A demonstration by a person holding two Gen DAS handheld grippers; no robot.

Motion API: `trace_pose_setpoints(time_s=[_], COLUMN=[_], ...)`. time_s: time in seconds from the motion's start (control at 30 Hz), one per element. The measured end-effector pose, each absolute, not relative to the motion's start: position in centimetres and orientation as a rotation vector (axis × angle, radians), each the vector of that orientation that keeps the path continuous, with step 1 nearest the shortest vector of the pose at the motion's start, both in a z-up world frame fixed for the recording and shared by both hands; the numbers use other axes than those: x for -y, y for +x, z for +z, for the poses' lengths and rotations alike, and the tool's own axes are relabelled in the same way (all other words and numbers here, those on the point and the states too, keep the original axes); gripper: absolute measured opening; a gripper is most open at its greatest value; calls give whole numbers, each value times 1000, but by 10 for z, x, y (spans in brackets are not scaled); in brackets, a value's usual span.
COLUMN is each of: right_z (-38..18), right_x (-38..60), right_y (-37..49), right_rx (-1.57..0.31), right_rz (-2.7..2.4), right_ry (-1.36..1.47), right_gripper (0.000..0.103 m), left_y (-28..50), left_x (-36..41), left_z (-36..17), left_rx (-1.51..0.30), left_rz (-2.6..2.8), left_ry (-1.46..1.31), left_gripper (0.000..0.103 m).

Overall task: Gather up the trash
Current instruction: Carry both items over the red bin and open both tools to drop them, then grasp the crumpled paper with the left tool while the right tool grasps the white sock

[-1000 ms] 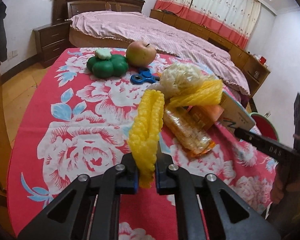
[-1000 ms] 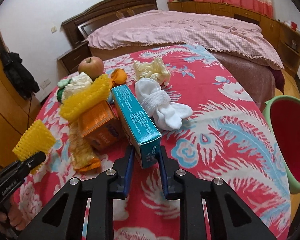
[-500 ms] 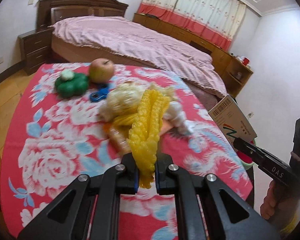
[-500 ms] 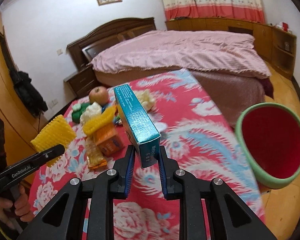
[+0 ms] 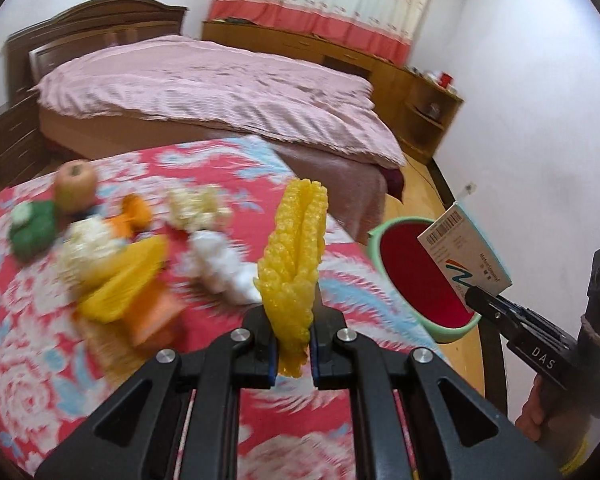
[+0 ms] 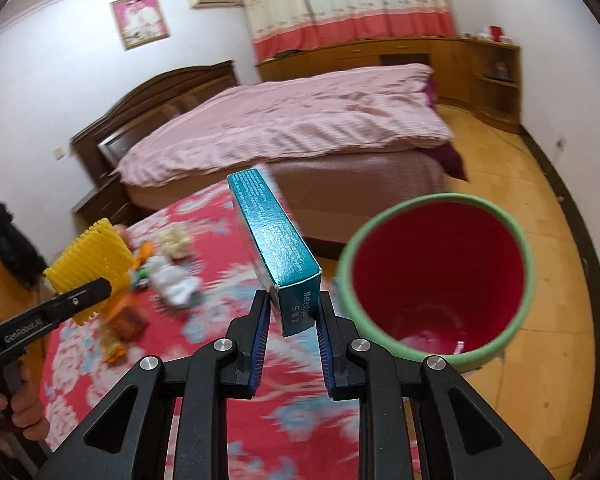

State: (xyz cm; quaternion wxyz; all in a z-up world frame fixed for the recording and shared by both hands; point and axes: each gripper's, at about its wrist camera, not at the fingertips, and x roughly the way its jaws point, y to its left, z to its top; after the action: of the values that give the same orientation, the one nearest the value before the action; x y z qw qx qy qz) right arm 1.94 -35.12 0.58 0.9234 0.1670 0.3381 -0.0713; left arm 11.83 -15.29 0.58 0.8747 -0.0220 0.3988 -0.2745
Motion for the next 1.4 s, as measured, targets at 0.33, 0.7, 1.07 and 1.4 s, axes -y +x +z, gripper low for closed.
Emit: trace_pose_setpoints(time_s=[0.33,0.7,1.07,1.4], right_z=[-23,-54,-53,-33], right_x=[419,463,465,441], right_y=[9,2,3,1], right_rx=[-737,-802,-795,-770], right_rz=[-294,-388,-395,-352], right_ry=[407,483,507,481], right_gripper=[24,26,30,39], left_y=[135,138,138,133], left_x=[265,331,331,285], left_z=[-23,-60,-56,-38], left_rx=[-913,-997,-977,-960], left_rz=[-743,-838,-804,-709], left_ry=[72,149,147,88], left_gripper=[10,11,48,48])
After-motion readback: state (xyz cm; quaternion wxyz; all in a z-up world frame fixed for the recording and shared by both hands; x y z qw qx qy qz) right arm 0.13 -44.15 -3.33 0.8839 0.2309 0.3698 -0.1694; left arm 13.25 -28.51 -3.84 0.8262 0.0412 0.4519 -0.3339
